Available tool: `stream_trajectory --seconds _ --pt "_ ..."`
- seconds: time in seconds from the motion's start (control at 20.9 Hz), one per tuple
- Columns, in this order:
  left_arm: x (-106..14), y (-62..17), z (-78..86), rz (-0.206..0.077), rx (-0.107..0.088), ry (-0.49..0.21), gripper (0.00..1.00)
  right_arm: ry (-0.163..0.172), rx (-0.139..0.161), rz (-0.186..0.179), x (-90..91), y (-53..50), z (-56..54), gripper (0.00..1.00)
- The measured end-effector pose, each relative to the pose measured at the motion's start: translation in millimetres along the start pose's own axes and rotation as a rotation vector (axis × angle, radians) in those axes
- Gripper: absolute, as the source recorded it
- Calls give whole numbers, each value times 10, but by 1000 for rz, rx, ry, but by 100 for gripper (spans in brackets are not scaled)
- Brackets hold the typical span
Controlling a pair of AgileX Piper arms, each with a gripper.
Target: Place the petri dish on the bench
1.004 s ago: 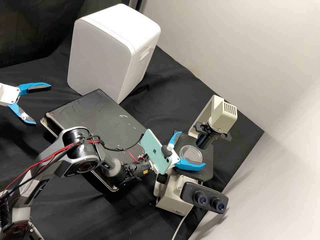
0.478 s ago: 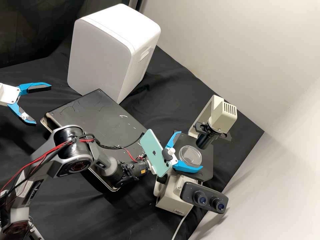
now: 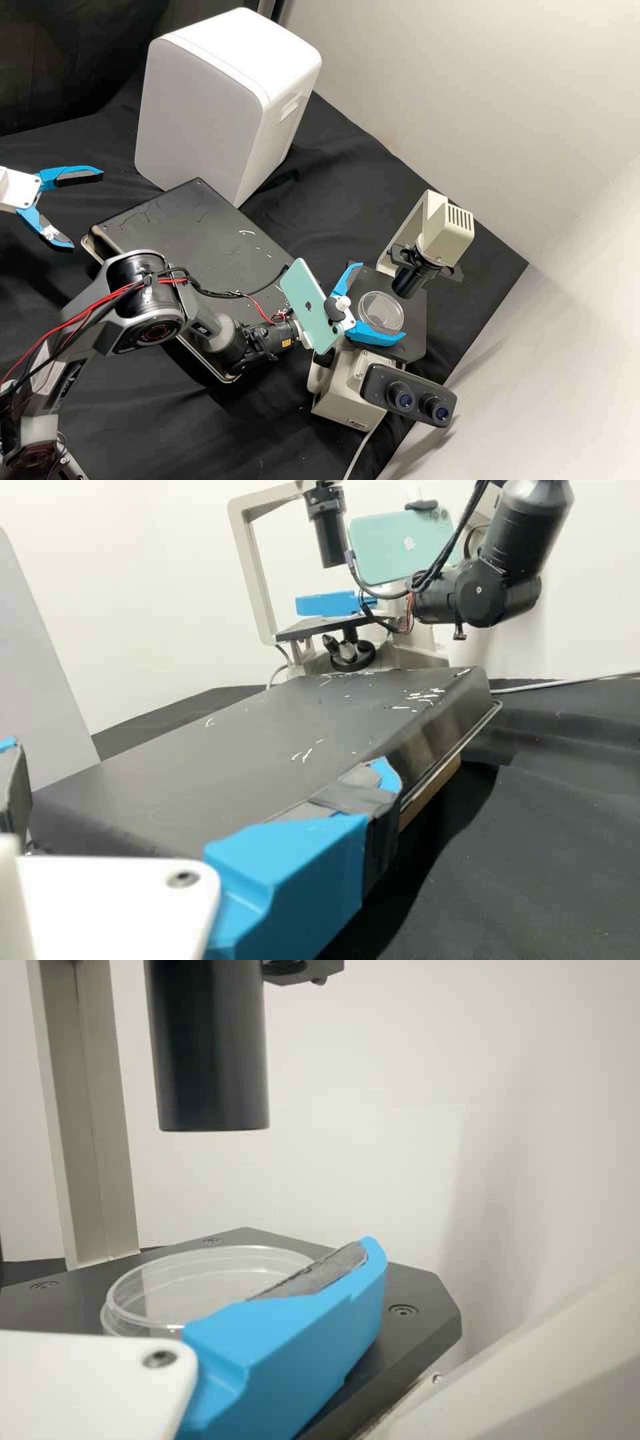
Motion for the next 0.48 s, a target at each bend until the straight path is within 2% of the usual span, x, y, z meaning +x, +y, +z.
stream_trajectory --seconds 0.33,0.38,0.43,0.48 --pt "0 0 0 0 0 0 100 -34 13 8 85 35 2 100" --pt "1 -3 0 -2 2 0 100 -33 12 10 100 36 4 100" --pt "1 -3 -1 -2 16 1 100 -34 14 12 116 32 12 100" --pt "4 -12 -4 -7 18 2 100 -37 18 19 130 37 17 100"
